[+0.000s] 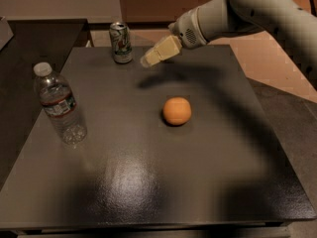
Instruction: Pick 7up can
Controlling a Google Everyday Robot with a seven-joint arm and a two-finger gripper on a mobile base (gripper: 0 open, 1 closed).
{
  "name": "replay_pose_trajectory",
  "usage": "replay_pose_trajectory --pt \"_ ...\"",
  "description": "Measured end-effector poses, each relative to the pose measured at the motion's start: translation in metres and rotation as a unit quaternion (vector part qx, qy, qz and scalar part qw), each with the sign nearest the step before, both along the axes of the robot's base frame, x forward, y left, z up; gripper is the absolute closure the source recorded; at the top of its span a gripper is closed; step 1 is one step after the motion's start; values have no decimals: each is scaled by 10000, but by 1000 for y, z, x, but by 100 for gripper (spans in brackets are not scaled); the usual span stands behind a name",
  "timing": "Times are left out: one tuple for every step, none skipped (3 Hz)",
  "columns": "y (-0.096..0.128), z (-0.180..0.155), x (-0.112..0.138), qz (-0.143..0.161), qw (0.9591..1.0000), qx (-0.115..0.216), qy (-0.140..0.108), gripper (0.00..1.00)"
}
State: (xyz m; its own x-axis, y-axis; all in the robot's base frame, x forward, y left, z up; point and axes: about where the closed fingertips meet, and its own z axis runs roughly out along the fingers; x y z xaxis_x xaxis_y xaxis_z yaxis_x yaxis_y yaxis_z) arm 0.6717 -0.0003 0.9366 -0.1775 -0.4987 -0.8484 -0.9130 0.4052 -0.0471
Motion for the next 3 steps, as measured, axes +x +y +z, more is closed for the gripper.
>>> replay_pose_trajectory --pt "0 0 0 1 10000 0 0 0" --pt "3 -4 7 -91 9999 44 -23 0" --pt "7 -12 22 -200 9995 54 -229 0"
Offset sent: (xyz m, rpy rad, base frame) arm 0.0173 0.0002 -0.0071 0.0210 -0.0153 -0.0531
